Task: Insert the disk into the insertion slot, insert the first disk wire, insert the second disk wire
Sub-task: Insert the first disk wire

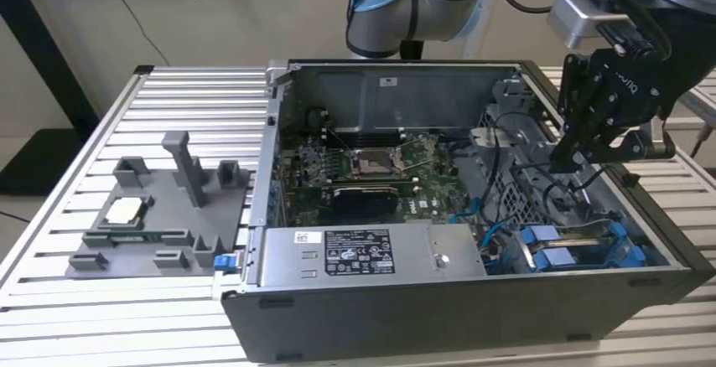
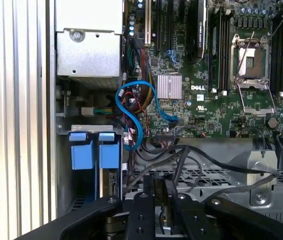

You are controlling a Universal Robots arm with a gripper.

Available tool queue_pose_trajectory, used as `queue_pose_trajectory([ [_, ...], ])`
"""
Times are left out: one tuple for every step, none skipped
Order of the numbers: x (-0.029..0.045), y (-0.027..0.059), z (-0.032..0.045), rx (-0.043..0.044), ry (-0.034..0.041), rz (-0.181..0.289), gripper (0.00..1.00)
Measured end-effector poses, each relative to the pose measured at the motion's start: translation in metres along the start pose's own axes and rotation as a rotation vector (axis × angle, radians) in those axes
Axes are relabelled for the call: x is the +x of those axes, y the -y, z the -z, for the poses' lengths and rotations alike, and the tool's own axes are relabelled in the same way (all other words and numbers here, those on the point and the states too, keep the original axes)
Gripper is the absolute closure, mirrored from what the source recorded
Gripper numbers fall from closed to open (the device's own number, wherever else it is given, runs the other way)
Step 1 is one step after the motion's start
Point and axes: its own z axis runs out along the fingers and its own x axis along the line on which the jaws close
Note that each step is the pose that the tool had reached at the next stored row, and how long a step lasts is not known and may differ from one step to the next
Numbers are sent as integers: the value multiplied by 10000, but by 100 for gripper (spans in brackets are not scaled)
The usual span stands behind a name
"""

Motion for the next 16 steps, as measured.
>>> queue_pose_trajectory([
  [0, 0, 0, 0, 0, 0, 81],
  [0, 0, 0, 0, 0, 0, 81],
  [0, 1, 0, 0, 0, 0, 81],
  [0, 1, 0, 0, 0, 0, 81],
  [0, 1, 0, 0, -1, 0, 81],
  [0, 1, -1, 0, -7, 0, 81],
  [1, 1, -3, 0, -17, 0, 81],
  [1, 1, -6, 0, -37, 0, 81],
  [1, 1, -7, 0, -62, -1, 81],
  [1, 1, -9, 0, -89, -1, 81],
  [2, 1, -12, 1, -118, -3, 81],
  [2, 3, -15, 1, -148, -4, 81],
  [3, 5, -19, 0, -181, -3, 81],
  [3, 8, -22, 1, -220, -4, 81],
  [3, 11, -25, 1, -268, -4, 81],
  [4, 15, -30, 1, -319, -5, 81],
])
